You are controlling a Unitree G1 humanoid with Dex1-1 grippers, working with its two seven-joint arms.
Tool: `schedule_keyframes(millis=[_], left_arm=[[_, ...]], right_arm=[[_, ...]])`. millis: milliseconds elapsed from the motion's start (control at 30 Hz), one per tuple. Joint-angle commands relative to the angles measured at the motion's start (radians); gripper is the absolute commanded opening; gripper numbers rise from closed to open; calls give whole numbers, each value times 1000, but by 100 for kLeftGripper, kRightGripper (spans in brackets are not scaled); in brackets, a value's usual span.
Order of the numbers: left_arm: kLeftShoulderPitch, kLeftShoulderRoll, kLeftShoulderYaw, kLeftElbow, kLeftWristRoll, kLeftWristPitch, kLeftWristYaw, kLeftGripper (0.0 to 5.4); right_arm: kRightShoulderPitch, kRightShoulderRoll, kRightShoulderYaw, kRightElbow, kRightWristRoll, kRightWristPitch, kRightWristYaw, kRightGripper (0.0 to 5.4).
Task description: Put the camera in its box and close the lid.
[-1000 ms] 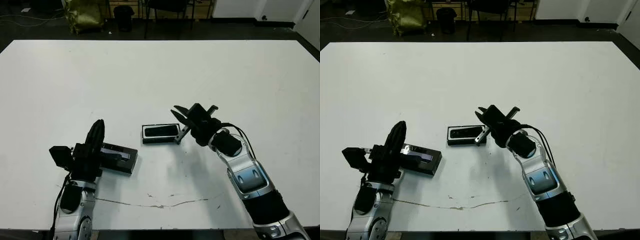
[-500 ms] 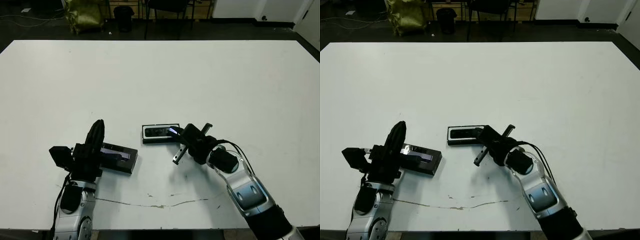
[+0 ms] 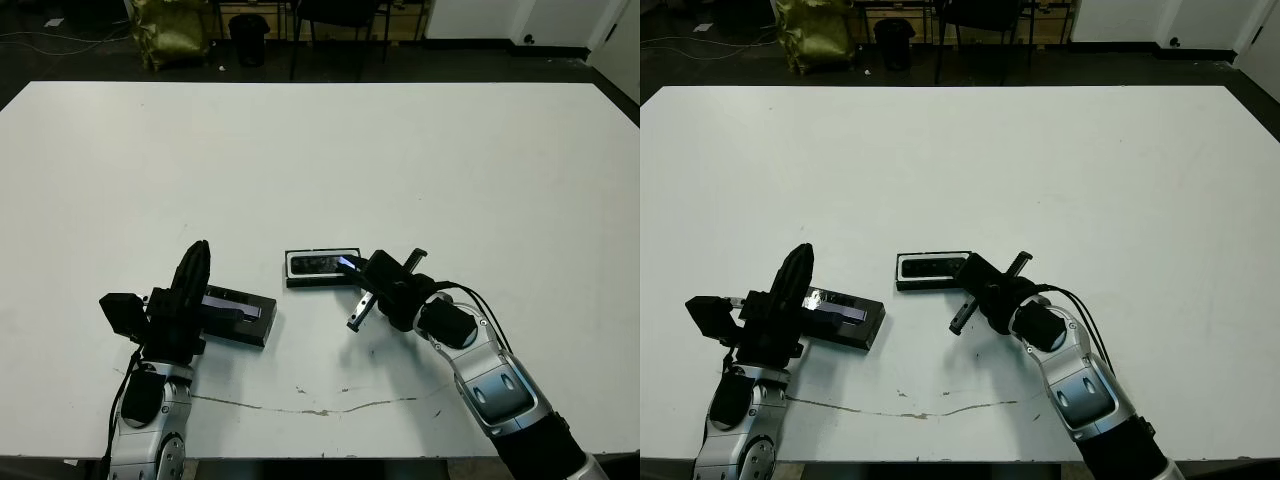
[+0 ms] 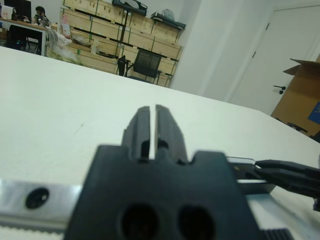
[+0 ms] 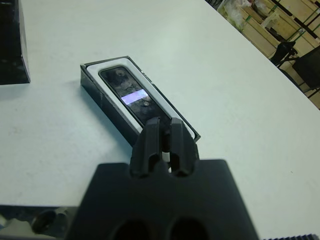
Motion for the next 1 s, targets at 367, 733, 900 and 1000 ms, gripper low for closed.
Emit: schedule_keyframes(millis=[367, 733, 900, 1000], left_arm=[[8, 7, 3, -7, 15, 20, 16, 0], [13, 74, 40, -73, 52, 28, 16, 0], [11, 170, 85, -168, 37, 113, -9, 0], [-11, 251, 141, -220, 67, 147, -11, 0]], right_arm=[[75, 40, -244, -207, 215, -66, -66, 1], [238, 29, -402, -312, 332, -84, -131, 1], [308, 26, -445, -286, 372, -116, -120, 1], [346, 32, -459, -285, 355, -139, -147, 1]])
